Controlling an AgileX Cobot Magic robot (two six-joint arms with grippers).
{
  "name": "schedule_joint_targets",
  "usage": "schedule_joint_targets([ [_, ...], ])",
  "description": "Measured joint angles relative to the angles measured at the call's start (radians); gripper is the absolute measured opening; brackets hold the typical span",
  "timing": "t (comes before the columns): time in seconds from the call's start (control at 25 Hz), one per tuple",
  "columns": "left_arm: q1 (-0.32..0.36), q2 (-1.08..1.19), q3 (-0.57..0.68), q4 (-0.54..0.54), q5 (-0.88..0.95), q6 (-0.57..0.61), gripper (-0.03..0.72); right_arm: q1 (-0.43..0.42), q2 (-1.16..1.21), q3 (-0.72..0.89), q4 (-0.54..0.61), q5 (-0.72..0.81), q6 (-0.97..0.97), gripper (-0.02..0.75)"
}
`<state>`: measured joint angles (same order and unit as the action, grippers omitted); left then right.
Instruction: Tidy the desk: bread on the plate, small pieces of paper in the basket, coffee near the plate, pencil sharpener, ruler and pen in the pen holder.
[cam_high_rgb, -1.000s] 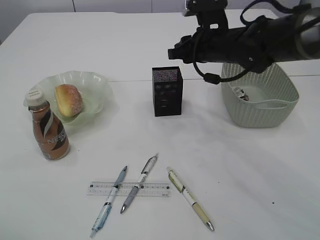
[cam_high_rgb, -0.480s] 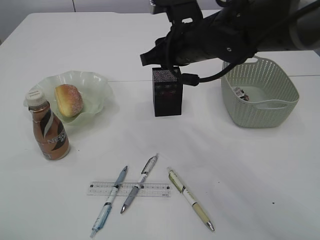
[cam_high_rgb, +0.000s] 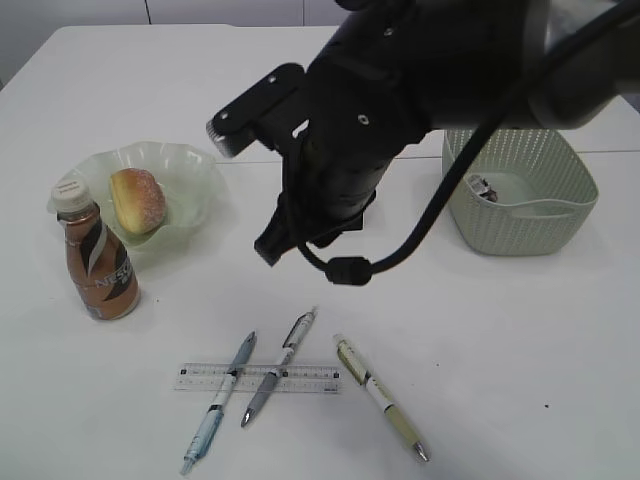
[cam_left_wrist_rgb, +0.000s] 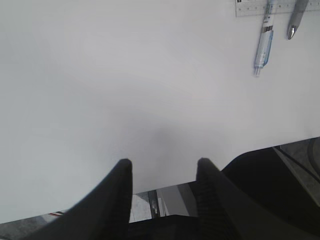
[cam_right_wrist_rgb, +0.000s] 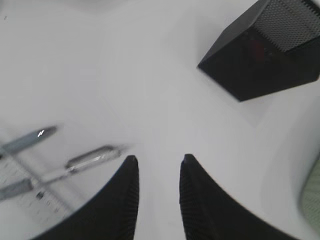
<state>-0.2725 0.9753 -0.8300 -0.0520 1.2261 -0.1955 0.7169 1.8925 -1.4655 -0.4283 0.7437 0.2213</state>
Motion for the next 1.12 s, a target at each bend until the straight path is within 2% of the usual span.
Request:
schedule_joint_targets([
  [0.2, 0.000, 0.000, 0.000, 0.000, 0.001, 0.000, 0.307, 0.025, 0.000, -0.006, 0.232, 0.198, -0.221, 0.235],
  [0.4, 0.000, 0.000, 0.000, 0.000, 0.001, 0.000, 0.307, 0.025, 0.008, -0.081, 0.501, 0.432, -0.560, 0.234],
  [0.6, 0.000, 0.000, 0.000, 0.000, 0.002, 0.006, 0.307, 0.025, 0.079, -0.220, 0.676, 0.471, -0.648, 0.234],
  [0.72, 0.000, 0.000, 0.000, 0.000, 0.002, 0.014, 0.307, 0.025, 0.108, -0.274, 0.696, 0.473, -0.659, 0.234],
  [1.0, 0.000, 0.000, 0.000, 0.000, 0.002, 0.015, 0.307, 0.025, 0.116, -0.284, 0.635, 0.475, -0.662, 0.236],
  [1.12, 0.000, 0.000, 0.000, 0.000, 0.002, 0.021, 0.307, 0.025, 0.116, -0.284, 0.633, 0.453, -0.672, 0.262],
])
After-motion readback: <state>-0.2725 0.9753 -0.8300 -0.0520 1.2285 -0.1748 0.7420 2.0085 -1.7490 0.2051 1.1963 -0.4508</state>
